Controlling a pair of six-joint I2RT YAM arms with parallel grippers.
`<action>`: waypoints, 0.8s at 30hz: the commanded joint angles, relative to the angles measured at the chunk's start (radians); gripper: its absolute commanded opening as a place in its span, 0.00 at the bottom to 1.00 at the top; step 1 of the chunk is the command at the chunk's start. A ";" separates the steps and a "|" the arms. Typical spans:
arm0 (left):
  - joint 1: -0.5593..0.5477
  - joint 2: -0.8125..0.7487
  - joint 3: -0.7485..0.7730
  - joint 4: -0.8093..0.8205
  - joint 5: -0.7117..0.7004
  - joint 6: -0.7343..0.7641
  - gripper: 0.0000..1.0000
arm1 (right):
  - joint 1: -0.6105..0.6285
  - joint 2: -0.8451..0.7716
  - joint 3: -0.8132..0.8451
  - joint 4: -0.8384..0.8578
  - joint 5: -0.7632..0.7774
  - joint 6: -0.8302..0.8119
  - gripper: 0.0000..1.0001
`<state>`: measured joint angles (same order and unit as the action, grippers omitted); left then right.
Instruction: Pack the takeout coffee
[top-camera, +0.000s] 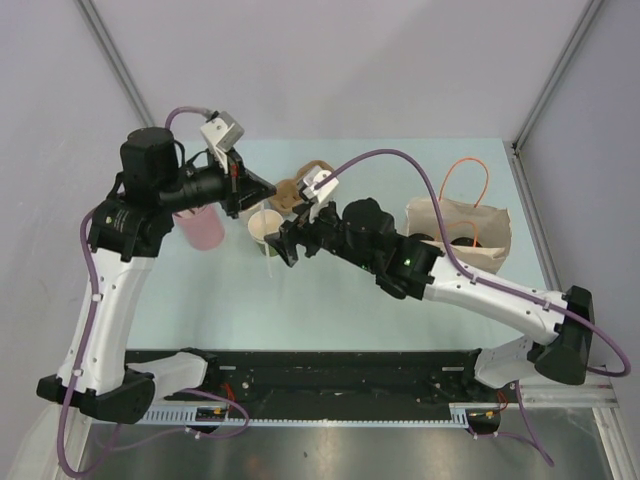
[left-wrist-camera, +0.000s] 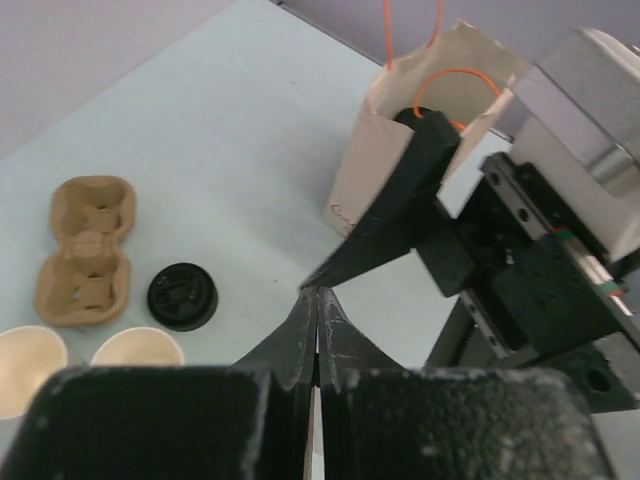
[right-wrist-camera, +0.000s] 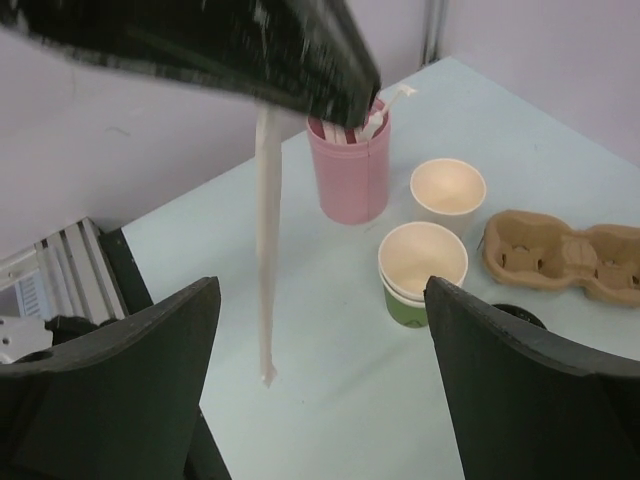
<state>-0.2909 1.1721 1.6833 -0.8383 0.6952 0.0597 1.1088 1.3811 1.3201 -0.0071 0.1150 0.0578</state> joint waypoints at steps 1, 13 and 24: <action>-0.047 0.000 0.036 -0.018 0.081 -0.006 0.00 | -0.003 0.036 0.105 0.133 -0.003 0.030 0.86; -0.065 0.006 0.072 -0.016 0.024 -0.021 0.01 | -0.015 0.067 0.153 0.079 -0.037 0.060 0.00; -0.063 0.020 0.035 -0.015 -0.284 0.009 1.00 | -0.138 -0.253 0.156 -0.227 0.282 0.036 0.00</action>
<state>-0.3511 1.1950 1.7229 -0.8574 0.5049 0.0368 1.0431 1.3102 1.4300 -0.1249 0.2111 0.1032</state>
